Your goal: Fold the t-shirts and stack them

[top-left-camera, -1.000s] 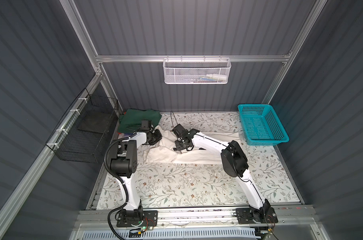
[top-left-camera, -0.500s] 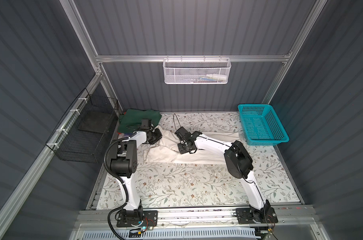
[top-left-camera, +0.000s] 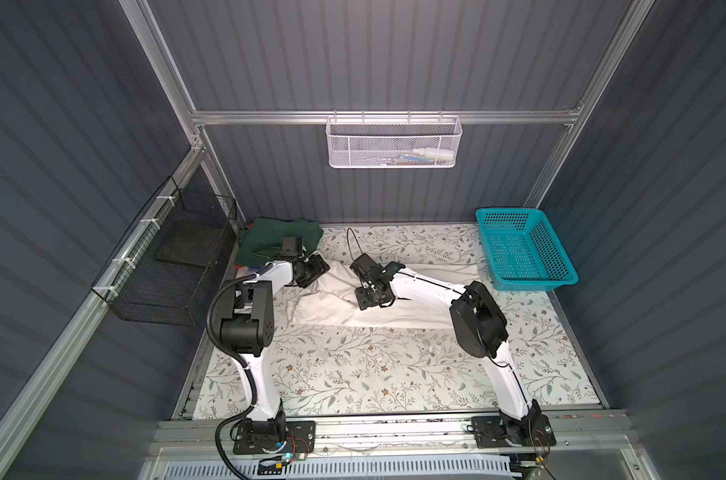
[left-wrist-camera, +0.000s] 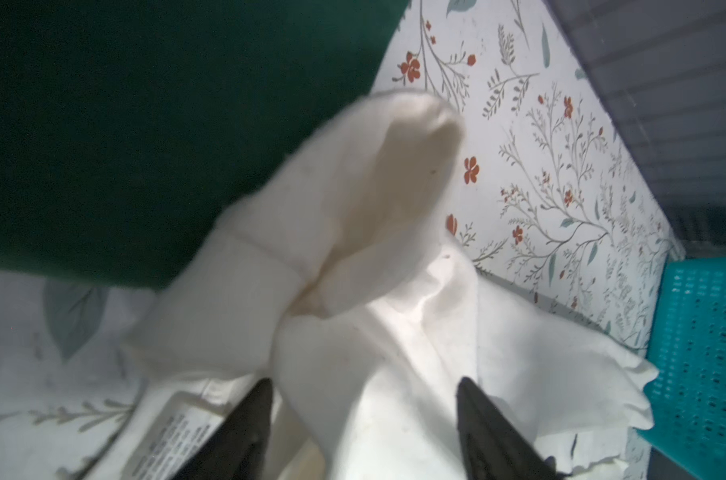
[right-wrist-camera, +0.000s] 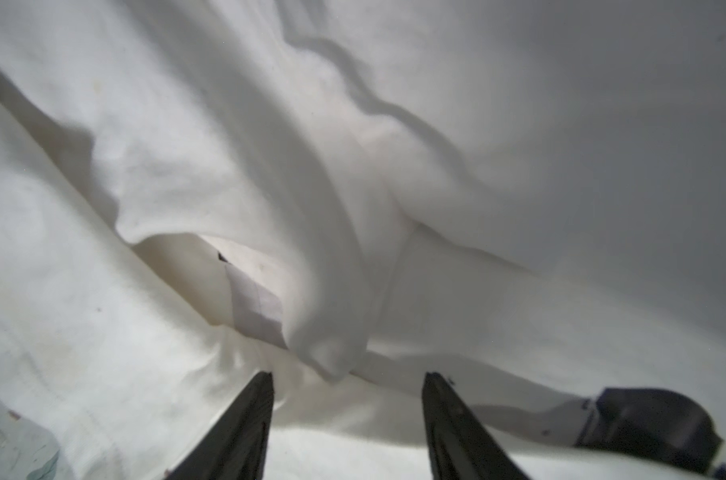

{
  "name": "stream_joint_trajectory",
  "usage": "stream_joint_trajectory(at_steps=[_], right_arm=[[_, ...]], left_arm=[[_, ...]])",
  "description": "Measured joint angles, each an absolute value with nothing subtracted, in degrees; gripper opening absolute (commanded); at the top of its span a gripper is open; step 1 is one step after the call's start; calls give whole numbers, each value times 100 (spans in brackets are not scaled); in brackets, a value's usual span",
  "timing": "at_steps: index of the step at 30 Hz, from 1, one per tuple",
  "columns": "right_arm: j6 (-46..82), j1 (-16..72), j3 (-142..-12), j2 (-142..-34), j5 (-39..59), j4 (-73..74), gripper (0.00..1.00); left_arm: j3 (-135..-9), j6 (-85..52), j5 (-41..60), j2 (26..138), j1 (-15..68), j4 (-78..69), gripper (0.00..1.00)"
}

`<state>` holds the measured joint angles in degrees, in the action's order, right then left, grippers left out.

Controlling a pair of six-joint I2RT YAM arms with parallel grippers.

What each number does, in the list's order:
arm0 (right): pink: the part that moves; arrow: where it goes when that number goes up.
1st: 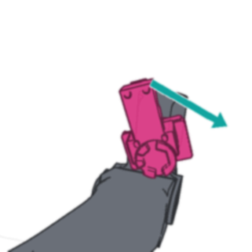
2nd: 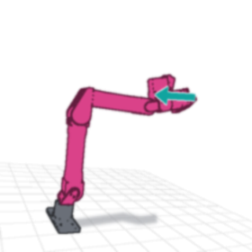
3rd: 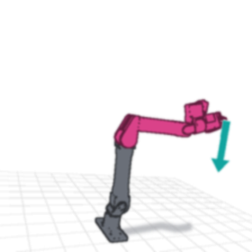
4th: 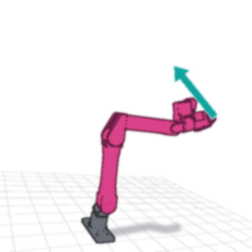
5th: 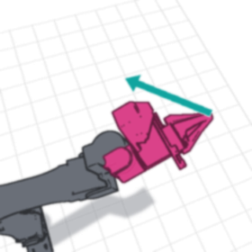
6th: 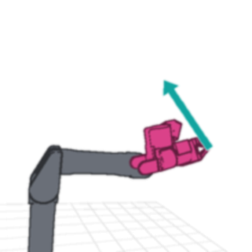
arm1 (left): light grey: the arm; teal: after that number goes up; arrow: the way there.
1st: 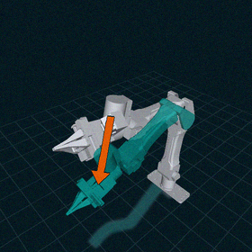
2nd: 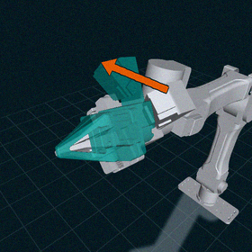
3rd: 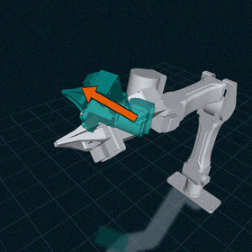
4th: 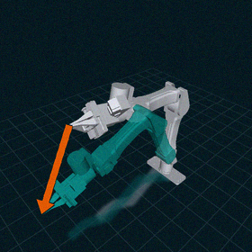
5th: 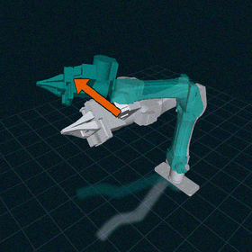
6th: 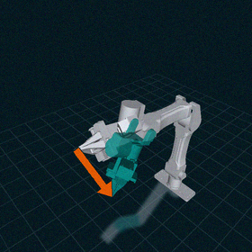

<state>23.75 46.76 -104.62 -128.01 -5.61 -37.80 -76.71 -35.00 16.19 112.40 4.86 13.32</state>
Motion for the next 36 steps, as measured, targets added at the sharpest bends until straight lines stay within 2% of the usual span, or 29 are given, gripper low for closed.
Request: stream_joint_trajectory(at_steps=[2, 3, 7, 12, 22, 36], right_arm=[[2397, 4681, -10372, -12556, -565, -3776, 66], [2399, 4685, -10307, -12425, -563, -3771, 67], [2414, 4768, -9867, -11793, -521, -3656, 66], [2681, 5048, -9371, -11443, 62, -3282, 62], [2871, 5732, -9196, -11867, 740, -3072, 61], [2956, 5752, -10449, -12932, 731, -3671, 57]], left_arm=[[-7612, -3479, 1546, 10971, 486, 1391, 99], [-7583, -3470, 1487, 10809, 486, 1415, 100], [-7371, -3439, 1131, 10005, 482, 1431, 100], [-6737, -3317, 718, 9074, 443, 1374, 100], [-5540, -3253, 331, 8348, 250, 1435, 100], [-5264, -3183, 228, 7948, 250, 1409, 100]])
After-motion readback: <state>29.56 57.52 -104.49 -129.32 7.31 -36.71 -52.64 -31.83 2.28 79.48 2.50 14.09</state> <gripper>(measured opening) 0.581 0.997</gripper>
